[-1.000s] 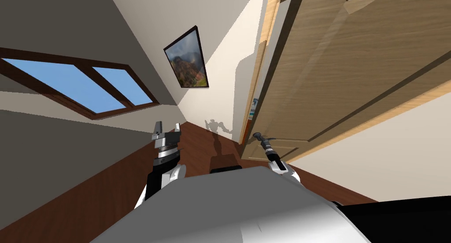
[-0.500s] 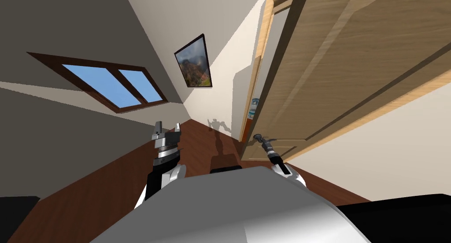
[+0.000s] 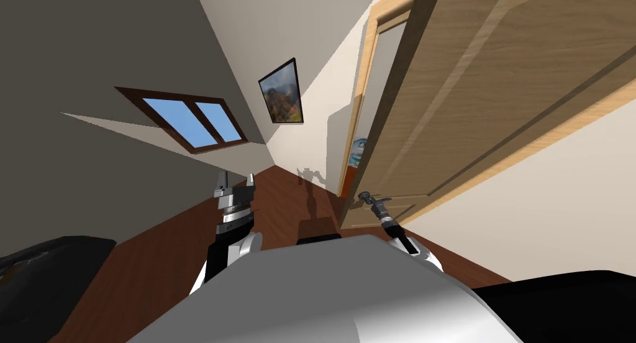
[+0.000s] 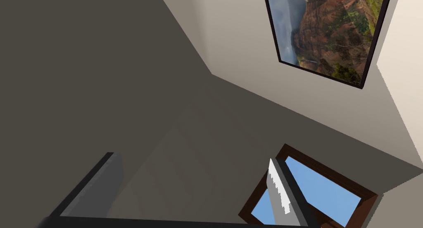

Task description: Pull the door open

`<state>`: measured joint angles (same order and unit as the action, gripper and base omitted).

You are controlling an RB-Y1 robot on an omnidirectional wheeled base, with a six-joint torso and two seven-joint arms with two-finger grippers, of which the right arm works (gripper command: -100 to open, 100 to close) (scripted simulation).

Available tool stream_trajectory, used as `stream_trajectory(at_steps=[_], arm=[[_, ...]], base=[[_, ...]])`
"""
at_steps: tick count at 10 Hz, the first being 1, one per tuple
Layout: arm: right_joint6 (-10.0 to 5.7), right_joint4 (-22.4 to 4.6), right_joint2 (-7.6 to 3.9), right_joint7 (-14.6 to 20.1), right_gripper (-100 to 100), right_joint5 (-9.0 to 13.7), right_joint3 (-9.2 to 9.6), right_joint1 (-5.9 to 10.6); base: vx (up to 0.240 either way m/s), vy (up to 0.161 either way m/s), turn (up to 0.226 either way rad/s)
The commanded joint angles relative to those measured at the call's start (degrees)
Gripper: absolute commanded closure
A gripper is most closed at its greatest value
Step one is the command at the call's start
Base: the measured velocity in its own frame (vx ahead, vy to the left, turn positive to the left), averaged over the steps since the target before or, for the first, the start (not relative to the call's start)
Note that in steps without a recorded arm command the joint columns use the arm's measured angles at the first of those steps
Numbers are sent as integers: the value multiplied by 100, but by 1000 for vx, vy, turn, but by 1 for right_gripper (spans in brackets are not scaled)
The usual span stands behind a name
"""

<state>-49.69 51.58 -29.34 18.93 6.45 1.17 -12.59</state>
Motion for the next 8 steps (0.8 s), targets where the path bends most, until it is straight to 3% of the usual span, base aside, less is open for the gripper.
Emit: stream_trajectory(at_steps=[1, 2, 8], arm=[[-181, -8, -92, 89, 100, -17, 62, -87], [-90, -8, -44, 54, 100, -13, 49, -48], [-609, -181, -261, 253, 100, -29, 188, -264]], base=[[-194, -79, 103], [-87, -31, 27], [-196, -59, 166]])
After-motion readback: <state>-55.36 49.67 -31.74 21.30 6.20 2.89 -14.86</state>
